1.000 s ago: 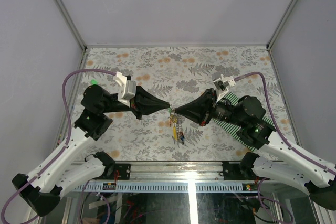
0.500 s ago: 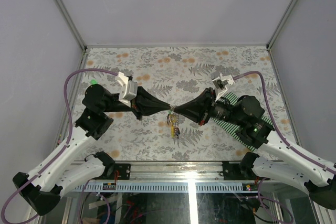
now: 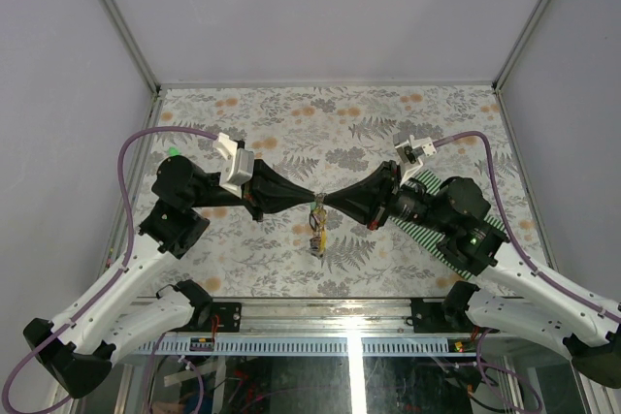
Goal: Put the keys on the keyring
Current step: Insert the key onto the keyring.
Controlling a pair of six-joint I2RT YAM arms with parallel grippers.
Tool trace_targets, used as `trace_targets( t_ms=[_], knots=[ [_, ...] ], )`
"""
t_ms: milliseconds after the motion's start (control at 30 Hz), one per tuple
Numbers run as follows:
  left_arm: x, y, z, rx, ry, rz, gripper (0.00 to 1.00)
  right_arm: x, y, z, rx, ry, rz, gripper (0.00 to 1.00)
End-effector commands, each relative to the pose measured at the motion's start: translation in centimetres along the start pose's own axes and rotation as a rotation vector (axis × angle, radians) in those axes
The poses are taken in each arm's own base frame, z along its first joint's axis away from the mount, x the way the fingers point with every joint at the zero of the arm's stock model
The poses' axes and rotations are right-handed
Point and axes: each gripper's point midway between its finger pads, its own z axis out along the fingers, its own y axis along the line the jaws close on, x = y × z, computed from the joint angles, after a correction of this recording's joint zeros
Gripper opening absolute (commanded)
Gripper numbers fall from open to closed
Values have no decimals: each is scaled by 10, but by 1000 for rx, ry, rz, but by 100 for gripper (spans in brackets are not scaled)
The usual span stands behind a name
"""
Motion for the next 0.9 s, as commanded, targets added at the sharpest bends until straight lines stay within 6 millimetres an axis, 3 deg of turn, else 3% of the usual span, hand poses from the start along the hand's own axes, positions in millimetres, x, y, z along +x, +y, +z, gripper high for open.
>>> trace_targets(
  t_ms=[0,867],
  knots=[
    [-11,-7,2,32,-35,52,0,-42,19,-3,-23,-143,-42,0],
    [1,-2,4,16,-7,29,0,-61,18,-7,11,-237,-15,0]
  ],
)
